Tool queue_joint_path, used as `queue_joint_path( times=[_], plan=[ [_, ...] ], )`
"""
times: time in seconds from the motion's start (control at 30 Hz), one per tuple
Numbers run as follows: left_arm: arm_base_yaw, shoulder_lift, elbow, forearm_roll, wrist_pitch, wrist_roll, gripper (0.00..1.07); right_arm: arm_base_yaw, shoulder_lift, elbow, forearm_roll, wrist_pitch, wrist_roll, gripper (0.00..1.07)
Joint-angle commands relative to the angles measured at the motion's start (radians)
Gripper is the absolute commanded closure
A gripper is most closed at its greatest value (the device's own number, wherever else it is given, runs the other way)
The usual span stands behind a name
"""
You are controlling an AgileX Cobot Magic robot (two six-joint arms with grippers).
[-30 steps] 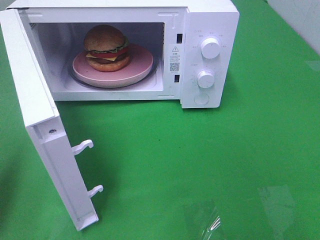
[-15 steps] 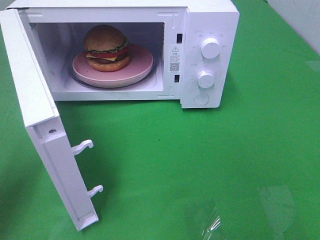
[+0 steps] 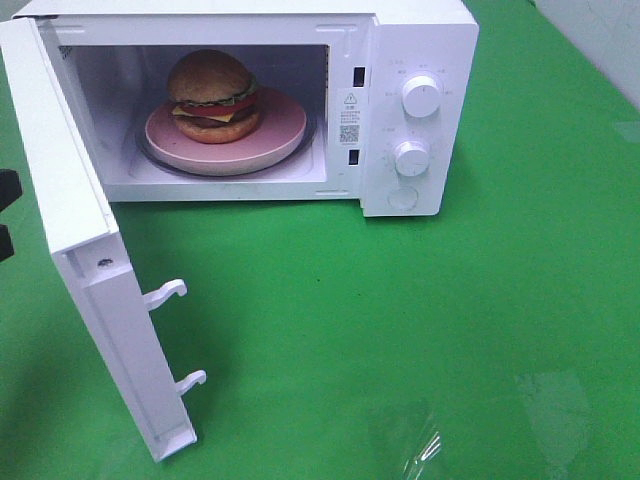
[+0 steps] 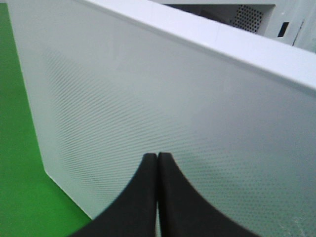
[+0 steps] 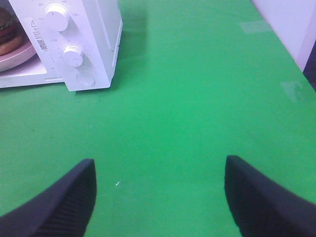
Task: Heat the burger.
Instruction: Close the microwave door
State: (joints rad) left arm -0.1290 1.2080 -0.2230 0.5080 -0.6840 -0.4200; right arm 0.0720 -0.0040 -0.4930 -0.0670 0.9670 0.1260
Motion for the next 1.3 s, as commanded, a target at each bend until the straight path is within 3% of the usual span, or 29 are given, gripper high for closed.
queue_joint_path(
  times=[0.03,0.27,0.33,0.63,0.8,0.83,0.93,0.97,1.07,1.2,1.3],
  plan=[
    [-0.046,0.028,-0.028,-0.075,-0.013,0.032,1.07,-0.005,-0.025,0.002,-0.001,-0.006,0.005,0.38],
    [-0.079,0.064,-0.068,-0.096,-0.014,0.044,1.07,-0.005,-0.025,0.002,-0.001,-0.006,0.005,0.38],
    [-0.133,0.105,-0.109,-0.115,-0.012,0.047,1.07,-0.005,-0.025,0.002,-0.001,-0.006,0.005,0.38],
    [-0.212,0.188,-0.174,-0.168,-0.013,0.055,1.07,-0.005,-0.025,0.002,-0.001,-0.006,0.005,0.38],
    [-0.296,0.251,-0.224,-0.267,-0.012,0.122,1.07,-0.005,-0.025,0.002,-0.001,-0.006,0.005,0.38],
    [-0.334,0.272,-0.243,-0.341,-0.012,0.172,1.07,-0.005,-0.025,0.002,-0.001,-0.006,0.005,0.38],
    [-0.349,0.280,-0.252,-0.372,-0.012,0.194,1.07,-0.005,-0.025,0.002,-0.001,-0.006,0.005,0.38],
    [-0.398,0.315,-0.283,-0.471,-0.011,0.260,1.07,-0.005,-0.025,0.002,-0.001,-0.006,0.005,0.38],
    [-0.414,0.327,-0.295,-0.502,-0.011,0.281,1.07,-0.005,-0.025,0.002,-0.001,-0.006,0.005,0.38],
    [-0.488,0.392,-0.368,-0.626,-0.011,0.365,1.07,-0.005,-0.025,0.002,-0.001,-0.006,0.005,0.38],
    [-0.504,0.419,-0.398,-0.648,-0.012,0.371,1.07,-0.005,-0.025,0.002,-0.001,-0.006,0.005,0.38]
  ],
)
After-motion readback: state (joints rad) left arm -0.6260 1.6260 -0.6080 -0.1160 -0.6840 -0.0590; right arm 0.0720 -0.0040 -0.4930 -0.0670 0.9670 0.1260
